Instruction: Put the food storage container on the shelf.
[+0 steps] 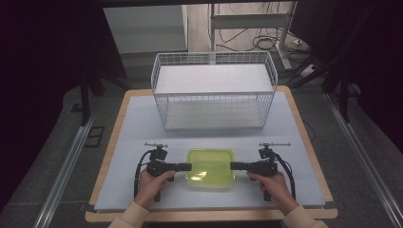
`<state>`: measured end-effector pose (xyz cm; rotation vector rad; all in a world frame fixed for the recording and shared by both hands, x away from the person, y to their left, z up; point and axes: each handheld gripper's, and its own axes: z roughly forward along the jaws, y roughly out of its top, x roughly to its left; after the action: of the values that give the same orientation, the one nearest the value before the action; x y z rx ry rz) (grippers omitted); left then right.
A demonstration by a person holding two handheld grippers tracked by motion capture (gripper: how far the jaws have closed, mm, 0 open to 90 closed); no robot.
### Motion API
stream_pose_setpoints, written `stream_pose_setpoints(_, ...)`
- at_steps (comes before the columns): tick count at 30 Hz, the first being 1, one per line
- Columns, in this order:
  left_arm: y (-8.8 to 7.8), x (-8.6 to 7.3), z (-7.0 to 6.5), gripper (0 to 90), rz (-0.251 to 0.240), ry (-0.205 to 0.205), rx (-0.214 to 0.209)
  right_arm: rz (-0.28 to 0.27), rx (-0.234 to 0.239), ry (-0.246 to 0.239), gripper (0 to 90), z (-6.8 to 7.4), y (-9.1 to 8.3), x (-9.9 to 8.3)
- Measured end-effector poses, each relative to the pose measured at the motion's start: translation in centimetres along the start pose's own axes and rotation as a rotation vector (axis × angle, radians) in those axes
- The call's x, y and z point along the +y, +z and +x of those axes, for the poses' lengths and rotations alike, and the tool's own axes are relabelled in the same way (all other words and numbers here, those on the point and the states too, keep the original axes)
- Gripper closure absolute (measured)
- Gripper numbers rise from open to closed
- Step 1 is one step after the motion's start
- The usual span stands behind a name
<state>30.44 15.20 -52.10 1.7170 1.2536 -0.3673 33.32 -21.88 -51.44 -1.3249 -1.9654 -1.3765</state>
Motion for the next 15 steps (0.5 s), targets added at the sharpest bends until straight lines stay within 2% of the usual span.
stream_pose_setpoints(15, -0.44, -0.08, -0.42, 80.5, -0.016, 0.019, -0.031, -0.015, -0.012, -0.046, 82.3, 0.55, -0.46, 0.03)
